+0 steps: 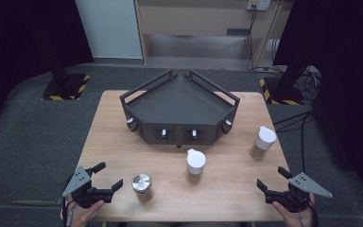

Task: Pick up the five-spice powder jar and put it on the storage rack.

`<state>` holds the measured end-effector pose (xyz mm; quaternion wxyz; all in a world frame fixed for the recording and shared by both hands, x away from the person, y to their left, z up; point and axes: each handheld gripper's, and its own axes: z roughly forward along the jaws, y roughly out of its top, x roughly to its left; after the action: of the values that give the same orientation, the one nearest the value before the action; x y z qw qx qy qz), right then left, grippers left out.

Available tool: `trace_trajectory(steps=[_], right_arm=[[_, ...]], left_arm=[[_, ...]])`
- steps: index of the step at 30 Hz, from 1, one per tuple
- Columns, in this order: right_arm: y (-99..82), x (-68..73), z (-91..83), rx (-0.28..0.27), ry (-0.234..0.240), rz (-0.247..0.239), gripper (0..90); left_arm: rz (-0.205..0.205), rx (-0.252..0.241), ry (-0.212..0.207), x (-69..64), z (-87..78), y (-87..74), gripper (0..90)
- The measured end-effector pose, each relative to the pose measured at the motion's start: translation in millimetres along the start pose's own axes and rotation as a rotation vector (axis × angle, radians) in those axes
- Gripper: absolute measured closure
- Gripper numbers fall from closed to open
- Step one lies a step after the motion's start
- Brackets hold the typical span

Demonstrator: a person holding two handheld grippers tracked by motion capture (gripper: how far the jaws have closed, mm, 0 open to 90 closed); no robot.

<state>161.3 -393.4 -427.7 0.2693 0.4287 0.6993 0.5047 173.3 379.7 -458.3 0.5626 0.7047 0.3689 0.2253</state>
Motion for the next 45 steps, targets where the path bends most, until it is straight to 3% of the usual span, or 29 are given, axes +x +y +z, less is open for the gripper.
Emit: trace_trajectory(steps=[4, 19, 27, 32, 39, 45], right_arm=[[-1.2, -4.9, 2.3, -0.011, 0.029, 0.007, 5.3], [1.6, -1.2, 3.6, 0.006, 0.018, -0.016, 5.6], [1.6, -1.2, 4.0, 0.007, 0.016, -0.018, 5.7], [2.0, -0.4, 3.4, 0.008, 0.013, -0.018, 5.8], [2.1, 0.0, 3.0, 0.008, 0.011, -0.019, 5.9], [2.4, 0.4, 2.8, 0.01, 0.009, -0.021, 6.1]], left_arm=[[0.004, 0.007, -0.004, -0.2, 1.5, 0.4, 1.4], [-0.02, -0.001, 0.001, 2.2, -3.4, 4.0, 1.8], [-0.002, -0.005, 0.008, 2.9, -9.9, 22.1, 2.2], [0.018, 0.005, -0.013, 1.4, -11.8, 40.7, 2.2], [0.023, 0.024, -0.044, 0.2, -8.3, 50.5, 2.0], [0.047, 0.056, -0.102, -4.9, 3.2, 58.1, 2.0]])
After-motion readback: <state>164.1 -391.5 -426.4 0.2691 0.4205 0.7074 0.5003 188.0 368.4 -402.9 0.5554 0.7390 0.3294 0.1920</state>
